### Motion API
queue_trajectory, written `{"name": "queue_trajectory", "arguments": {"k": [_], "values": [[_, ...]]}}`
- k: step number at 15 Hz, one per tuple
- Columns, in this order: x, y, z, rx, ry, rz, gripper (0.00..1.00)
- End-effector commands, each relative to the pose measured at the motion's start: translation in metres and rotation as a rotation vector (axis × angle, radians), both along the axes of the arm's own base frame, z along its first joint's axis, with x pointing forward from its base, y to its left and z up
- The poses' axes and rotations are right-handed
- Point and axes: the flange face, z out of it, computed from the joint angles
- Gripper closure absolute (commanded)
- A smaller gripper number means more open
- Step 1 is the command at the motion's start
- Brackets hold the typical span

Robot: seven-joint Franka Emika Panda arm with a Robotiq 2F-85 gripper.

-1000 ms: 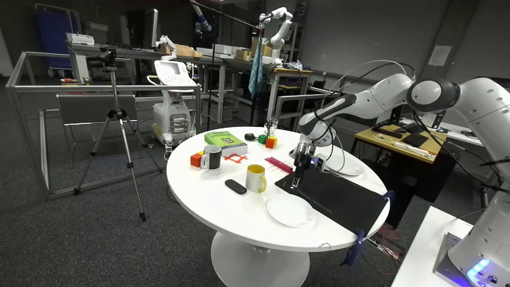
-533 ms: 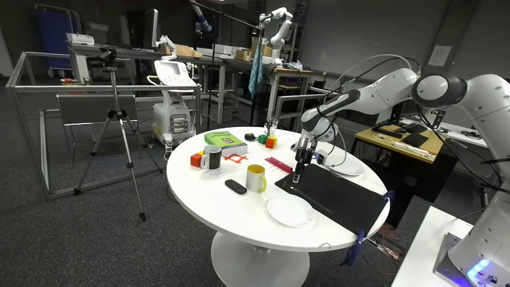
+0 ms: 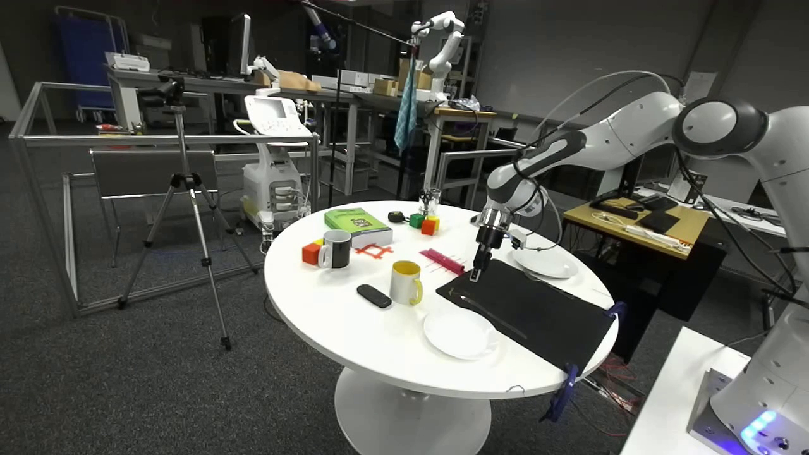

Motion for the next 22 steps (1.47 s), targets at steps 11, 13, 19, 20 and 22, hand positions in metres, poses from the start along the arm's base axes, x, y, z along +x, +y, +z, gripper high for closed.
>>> {"name": "queue_trajectory", "arguments": {"k": [11,13,19,20,22], "values": [[-0.046,-0.113,0.062,-0.364,-0.043,-0.264,0.0],[-0.051,-0.138,0.07,-0.39,-0.041,-0.302,0.0],[-0.072,-0.221,0.096,-0.397,-0.043,-0.454,0.0],[-0.077,-0.236,0.1,-0.392,-0.042,-0.483,0.0],[-0.087,-0.261,0.106,-0.383,-0.042,-0.538,0.0]]}}
